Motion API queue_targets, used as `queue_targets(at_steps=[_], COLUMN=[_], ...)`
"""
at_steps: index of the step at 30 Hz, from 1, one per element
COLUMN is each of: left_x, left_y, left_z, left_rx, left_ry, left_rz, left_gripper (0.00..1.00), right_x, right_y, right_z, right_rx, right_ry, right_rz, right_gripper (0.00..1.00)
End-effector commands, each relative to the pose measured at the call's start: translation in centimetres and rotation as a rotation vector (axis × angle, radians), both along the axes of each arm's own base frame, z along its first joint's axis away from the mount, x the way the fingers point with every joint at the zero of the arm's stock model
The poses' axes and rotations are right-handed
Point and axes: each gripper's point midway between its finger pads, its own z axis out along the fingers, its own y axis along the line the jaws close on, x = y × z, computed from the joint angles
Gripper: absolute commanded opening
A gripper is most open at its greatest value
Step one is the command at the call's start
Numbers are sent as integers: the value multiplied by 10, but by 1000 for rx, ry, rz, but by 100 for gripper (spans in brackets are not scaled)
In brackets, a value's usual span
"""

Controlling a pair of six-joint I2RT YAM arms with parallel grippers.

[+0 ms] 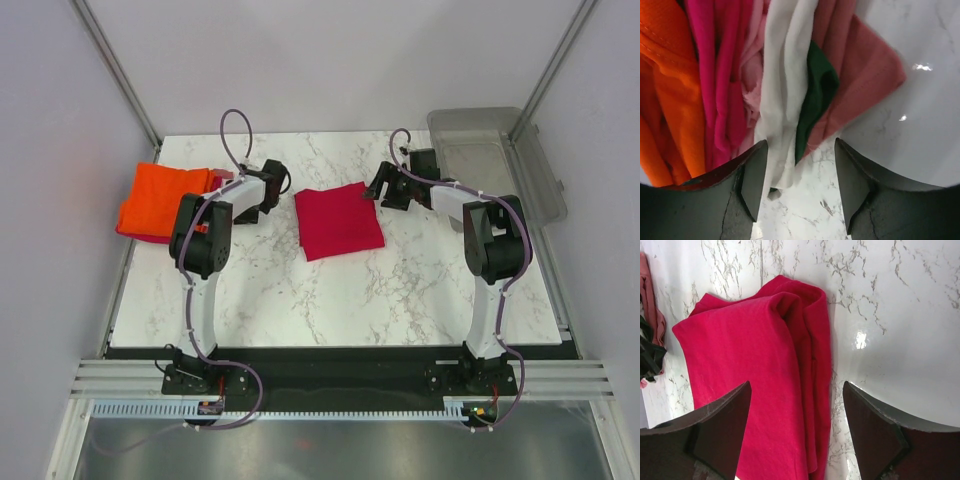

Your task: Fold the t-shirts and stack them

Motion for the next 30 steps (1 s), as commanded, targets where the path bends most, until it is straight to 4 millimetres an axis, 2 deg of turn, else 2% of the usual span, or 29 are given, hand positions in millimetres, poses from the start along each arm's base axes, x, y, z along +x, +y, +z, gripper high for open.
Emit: queue_targets(at_steps=[1,4,7,8,9,10,11,12,18,22,23,27,29,30], left_x=[11,15,18,19,19,19,18,17,14,14,15,13,11,11], left_y=[28,33,31,31,30,28,25,22,-28,-85,-106,-143,-150,-150], left_z=[27,17,6,4,-1,0,-2,-2,8,8,9,14,22,26], left_rx=[220,226,200,199,190,178,156,138,3,-130,-180,-278,-322,-330], left_ry=[4,26,51,62,75,70,71,66,19,-2,-8,-16,-28,-40], left_rz=[24,32,22,15,11,13,11,12,-51,-102,-124,-153,-145,-138], left_gripper=[63,61,46,35,29,13,5,2,2,2,2,2,9,21], right_x=[4,3,3,4,4,3,2,2,2,1,1,1,-1,-1], right_y=[4,4,3,3,2,1,1,0,-7,-11,-12,-13,-14,-14], right_z=[21,21,20,20,19,17,16,16,21,23,22,23,22,22], right_rx=[37,38,34,34,29,25,26,25,13,12,10,12,9,9], right_ry=[-60,-58,-58,-59,-55,-51,-47,-47,-58,-59,-58,-59,-57,-57], right_rz=[17,18,15,12,7,8,6,5,-19,-26,-29,-31,-31,-30], right_gripper=[81,81,80,79,79,79,79,79,79,79,79,79,80,81])
